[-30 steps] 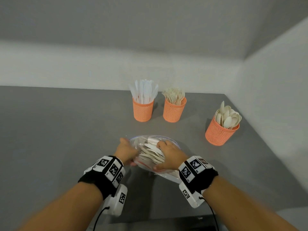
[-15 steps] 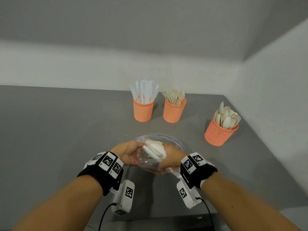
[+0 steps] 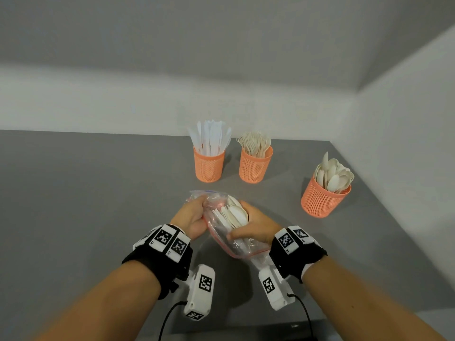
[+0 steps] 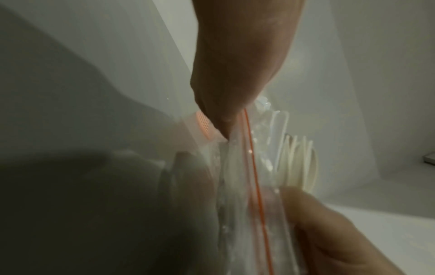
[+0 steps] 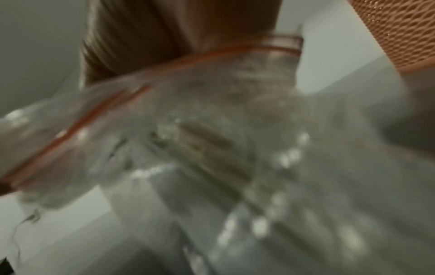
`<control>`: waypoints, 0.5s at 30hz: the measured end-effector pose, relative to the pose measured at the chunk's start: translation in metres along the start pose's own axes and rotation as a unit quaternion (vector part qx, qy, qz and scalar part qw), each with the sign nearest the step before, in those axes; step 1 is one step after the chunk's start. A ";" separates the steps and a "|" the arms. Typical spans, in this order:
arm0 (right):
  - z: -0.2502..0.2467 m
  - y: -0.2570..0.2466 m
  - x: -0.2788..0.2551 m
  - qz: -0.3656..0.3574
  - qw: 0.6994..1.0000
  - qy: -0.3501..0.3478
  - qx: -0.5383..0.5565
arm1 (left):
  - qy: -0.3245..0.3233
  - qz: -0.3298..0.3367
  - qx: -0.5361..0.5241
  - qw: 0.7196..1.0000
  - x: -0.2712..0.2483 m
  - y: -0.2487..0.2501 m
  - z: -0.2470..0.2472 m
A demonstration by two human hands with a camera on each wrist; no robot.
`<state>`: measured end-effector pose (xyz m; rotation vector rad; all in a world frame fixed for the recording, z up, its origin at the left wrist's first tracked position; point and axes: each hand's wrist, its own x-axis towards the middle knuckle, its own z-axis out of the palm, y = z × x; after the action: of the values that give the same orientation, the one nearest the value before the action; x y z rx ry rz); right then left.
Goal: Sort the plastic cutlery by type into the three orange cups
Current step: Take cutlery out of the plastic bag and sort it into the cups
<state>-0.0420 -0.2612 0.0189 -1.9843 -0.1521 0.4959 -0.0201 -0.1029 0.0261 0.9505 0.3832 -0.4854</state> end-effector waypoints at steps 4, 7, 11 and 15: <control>-0.006 -0.002 0.000 -0.010 0.998 -0.001 0.059 | 0.028 0.013 -0.059 0.998 -0.001 0.004 0.005; 0.000 -0.003 0.002 -0.035 0.997 0.028 0.057 | 0.046 0.004 -0.081 0.996 0.002 0.007 0.009; 0.015 -0.004 0.007 -0.091 0.992 0.086 0.025 | 0.015 0.041 -0.073 0.996 0.001 0.009 0.013; 0.006 -0.004 0.007 -0.121 0.986 0.115 0.022 | -0.021 0.053 -0.001 0.998 -0.003 0.015 0.011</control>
<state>-0.0380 -0.2522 0.0179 -1.9316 -0.2311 0.1105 -0.0133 -0.1041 0.0433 0.9530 0.2939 -0.4067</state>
